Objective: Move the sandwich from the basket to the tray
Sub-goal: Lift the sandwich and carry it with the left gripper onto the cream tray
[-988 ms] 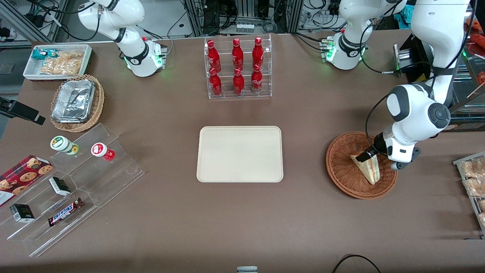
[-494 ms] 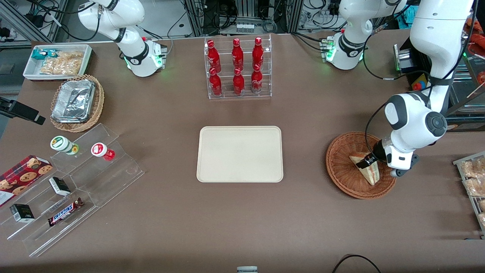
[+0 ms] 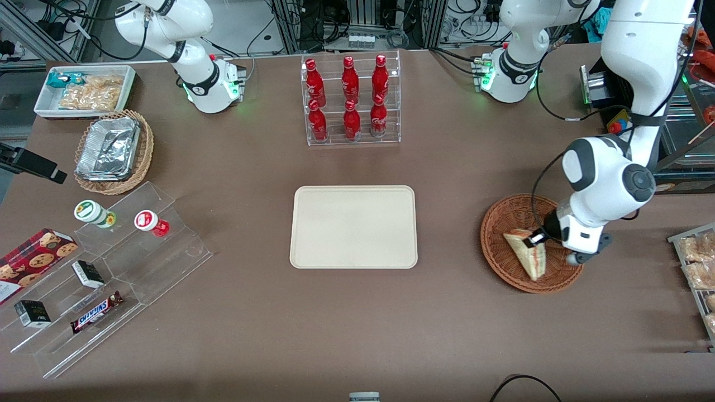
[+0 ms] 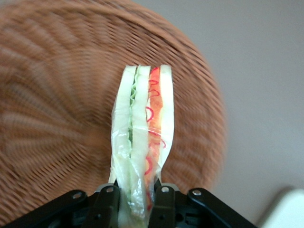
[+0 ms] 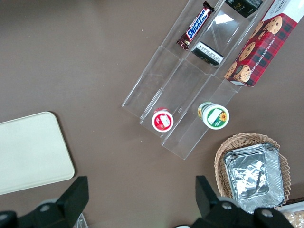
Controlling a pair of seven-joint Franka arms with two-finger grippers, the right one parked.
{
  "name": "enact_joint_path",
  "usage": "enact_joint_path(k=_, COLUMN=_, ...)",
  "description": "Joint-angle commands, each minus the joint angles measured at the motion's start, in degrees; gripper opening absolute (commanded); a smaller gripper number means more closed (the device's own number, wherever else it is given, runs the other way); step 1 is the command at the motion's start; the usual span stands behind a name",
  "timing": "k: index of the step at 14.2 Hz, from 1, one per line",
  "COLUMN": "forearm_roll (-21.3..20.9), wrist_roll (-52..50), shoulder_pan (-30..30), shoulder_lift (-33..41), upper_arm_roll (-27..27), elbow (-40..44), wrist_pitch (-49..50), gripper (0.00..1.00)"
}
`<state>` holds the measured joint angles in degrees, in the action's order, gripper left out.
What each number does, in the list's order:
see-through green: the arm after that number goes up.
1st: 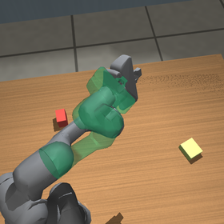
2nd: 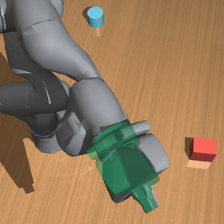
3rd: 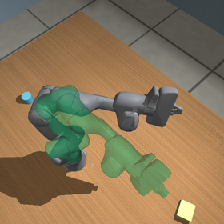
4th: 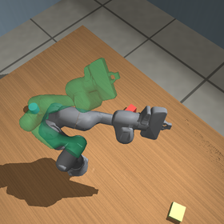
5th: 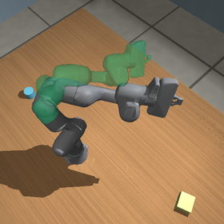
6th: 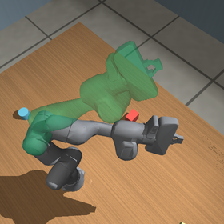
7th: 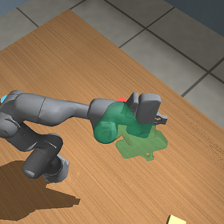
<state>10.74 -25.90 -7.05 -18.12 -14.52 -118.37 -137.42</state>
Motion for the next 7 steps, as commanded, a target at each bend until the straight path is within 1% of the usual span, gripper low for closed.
enact_joint_path(k=1, forearm_roll=0.2, wrist_roll=0.0, shoulder_pan=4.8, shoulder_lift=3.9, upper_arm_roll=-2.1, elbow=5.0, wrist_pitch=11.7, gripper=0.13)
enact_joint_path(k=3, forearm_roll=0.1, wrist_roll=-0.1, shoulder_pan=11.1, shoulder_lift=4.1, upper_arm_roll=-2.2, elbow=8.3, wrist_pitch=16.6, gripper=0.14)
enact_joint_path(k=4, forearm_roll=0.0, wrist_roll=0.5, shoulder_pan=15.3, shoulder_lift=3.3, upper_arm_roll=-2.1, elbow=10.2, wrist_pitch=17.8, gripper=0.15)
enact_joint_path(k=5, forearm_roll=-0.7, wrist_roll=-0.2, shoulder_pan=19.1, shoulder_lift=0.6, upper_arm_roll=-2.2, elbow=12.2, wrist_pitch=17.5, gripper=0.15)
enact_joint_path(k=6, forearm_roll=-1.4, wrist_roll=-2.0, shoulder_pan=23.6, shoulder_lift=-3.0, upper_arm_roll=-2.1, elbow=16.3, wrist_pitch=17.7, gripper=0.15)
enact_joint_path(k=7, forearm_roll=-2.3, wrist_roll=-7.4, shoulder_pan=27.7, shoulder_lift=-7.5, upper_arm_roll=-1.8, elbow=20.7, wrist_pitch=17.7, gripper=0.15)
